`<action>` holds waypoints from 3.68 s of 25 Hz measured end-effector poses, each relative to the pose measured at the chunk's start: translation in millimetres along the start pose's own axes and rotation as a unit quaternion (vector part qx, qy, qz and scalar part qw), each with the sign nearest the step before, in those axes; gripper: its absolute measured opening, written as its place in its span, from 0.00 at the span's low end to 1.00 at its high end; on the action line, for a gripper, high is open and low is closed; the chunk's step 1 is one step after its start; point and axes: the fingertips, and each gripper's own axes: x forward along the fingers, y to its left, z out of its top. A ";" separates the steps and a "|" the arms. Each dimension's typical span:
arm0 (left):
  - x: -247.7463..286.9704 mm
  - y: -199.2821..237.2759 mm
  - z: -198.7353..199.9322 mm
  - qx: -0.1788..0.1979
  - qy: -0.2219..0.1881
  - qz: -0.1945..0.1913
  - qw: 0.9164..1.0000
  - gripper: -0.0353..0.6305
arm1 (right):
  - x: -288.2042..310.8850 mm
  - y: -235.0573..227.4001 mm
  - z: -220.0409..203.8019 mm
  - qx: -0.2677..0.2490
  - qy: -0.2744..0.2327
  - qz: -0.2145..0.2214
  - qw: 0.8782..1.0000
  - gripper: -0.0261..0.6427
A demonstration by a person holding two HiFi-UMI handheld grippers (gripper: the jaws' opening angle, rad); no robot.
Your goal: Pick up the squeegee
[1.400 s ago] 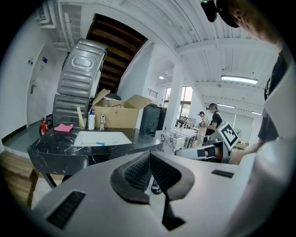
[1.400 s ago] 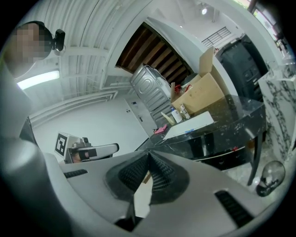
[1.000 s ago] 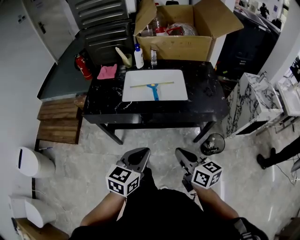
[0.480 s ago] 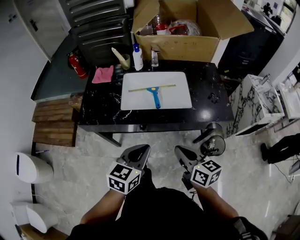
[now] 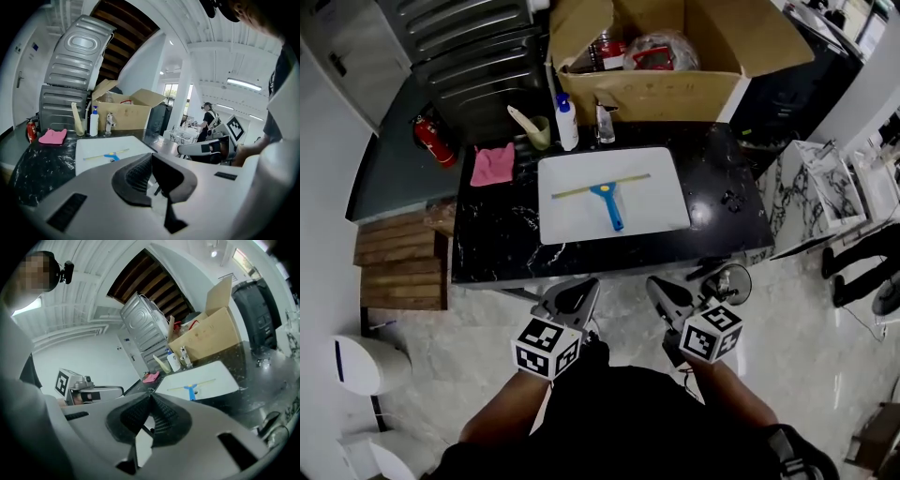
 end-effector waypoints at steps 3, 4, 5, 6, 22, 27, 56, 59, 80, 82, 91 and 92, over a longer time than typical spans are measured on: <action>6.3 22.2 8.4 -0.002 -0.001 -0.004 1.000 0.08 | 17.5 -0.6 8.0 -0.002 0.003 -0.008 1.000 0.05; 8.1 28.6 11.9 -0.003 -0.003 -0.006 1.000 0.08 | 23.4 -1.6 10.4 -0.002 0.005 -0.010 1.000 0.05; 9.8 34.2 15.1 -0.004 -0.004 -0.007 1.000 0.08 | 29.5 -2.9 12.8 -0.003 0.007 -0.012 1.000 0.05; 11.4 39.0 17.7 -0.004 -0.005 -0.010 1.000 0.08 | 36.0 -4.2 15.3 -0.003 0.009 -0.014 1.000 0.05; 27.5 106.8 33.9 0.008 0.003 -0.043 0.999 0.08 | 107.5 -18.6 38.0 -0.031 0.026 -0.058 0.998 0.05; 31.1 109.5 32.5 0.004 0.005 -0.049 0.999 0.08 | 107.9 -31.7 35.1 -0.045 0.051 -0.084 0.994 0.05; 46.8 155.8 30.3 -0.067 -0.007 0.123 0.990 0.08 | 206.9 -144.0 46.5 -0.129 0.200 -0.047 0.970 0.06; 42.5 160.5 31.1 -0.073 -0.010 0.139 0.988 0.08 | 223.8 -158.5 40.5 -0.132 0.221 -0.048 0.965 0.09; -0.5 171.1 20.4 -0.105 -0.018 0.221 0.970 0.08 | 294.5 -227.0 -23.5 -0.080 0.319 -0.094 0.940 0.28; -4.2 170.4 18.9 -0.106 -0.019 0.226 0.968 0.08 | 297.9 -232.6 -26.8 -0.071 0.322 -0.107 0.938 0.33; -25.2 177.3 14.4 -0.114 -0.022 0.258 0.959 0.08 | 310.1 -247.8 -47.5 -0.025 0.338 -0.127 0.932 0.34; -26.8 178.2 14.1 -0.114 -0.023 0.261 0.958 0.08 | 311.8 -247.9 -48.7 -0.024 0.339 -0.127 0.932 0.34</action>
